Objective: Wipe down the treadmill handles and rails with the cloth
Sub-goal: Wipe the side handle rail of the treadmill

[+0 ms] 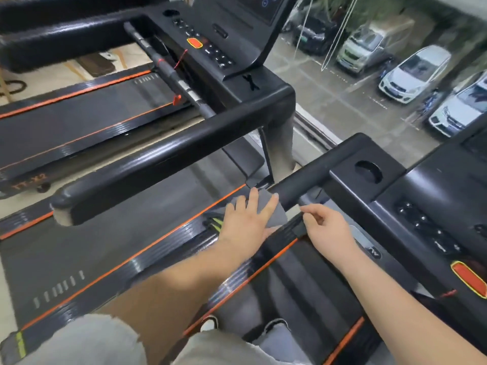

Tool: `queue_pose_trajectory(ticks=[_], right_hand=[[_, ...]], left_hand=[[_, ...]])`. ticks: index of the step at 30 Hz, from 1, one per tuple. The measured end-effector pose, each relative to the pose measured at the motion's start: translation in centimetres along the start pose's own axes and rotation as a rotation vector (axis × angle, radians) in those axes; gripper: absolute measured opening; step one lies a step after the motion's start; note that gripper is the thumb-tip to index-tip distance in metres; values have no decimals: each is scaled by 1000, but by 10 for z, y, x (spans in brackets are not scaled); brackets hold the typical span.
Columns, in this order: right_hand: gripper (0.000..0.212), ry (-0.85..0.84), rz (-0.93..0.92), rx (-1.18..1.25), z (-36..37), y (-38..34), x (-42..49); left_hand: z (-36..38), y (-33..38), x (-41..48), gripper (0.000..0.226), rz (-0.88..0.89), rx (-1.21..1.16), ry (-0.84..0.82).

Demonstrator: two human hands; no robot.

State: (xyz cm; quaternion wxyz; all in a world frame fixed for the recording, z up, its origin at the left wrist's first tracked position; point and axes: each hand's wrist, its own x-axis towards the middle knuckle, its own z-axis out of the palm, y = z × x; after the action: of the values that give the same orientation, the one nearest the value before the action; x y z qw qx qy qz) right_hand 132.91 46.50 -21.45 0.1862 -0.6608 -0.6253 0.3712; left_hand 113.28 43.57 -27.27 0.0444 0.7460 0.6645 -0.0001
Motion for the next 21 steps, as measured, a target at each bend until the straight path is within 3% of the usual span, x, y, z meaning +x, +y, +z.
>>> queue_pose_trajectory(ticks=[6, 10, 14, 17, 19, 21], right_hand=[[30, 39, -4, -179, -66, 43, 14], [51, -72, 75, -269, -97, 73, 21], [51, -300, 206, -203, -108, 95, 17], [84, -362, 201, -206, -113, 107, 17], [91, -404, 205, -342, -120, 108, 13], [81, -444, 260, -505, -132, 113, 6]], left_hand=[[-3, 59, 92, 74, -51, 50, -35], [4, 59, 74, 72, -22, 35, 153], [10, 62, 29, 60, -57, -167, 303], [-8, 86, 31, 49, -147, -456, 365], [-18, 106, 47, 46, -155, -594, 373], [-16, 134, 65, 47, -28, -642, 308]])
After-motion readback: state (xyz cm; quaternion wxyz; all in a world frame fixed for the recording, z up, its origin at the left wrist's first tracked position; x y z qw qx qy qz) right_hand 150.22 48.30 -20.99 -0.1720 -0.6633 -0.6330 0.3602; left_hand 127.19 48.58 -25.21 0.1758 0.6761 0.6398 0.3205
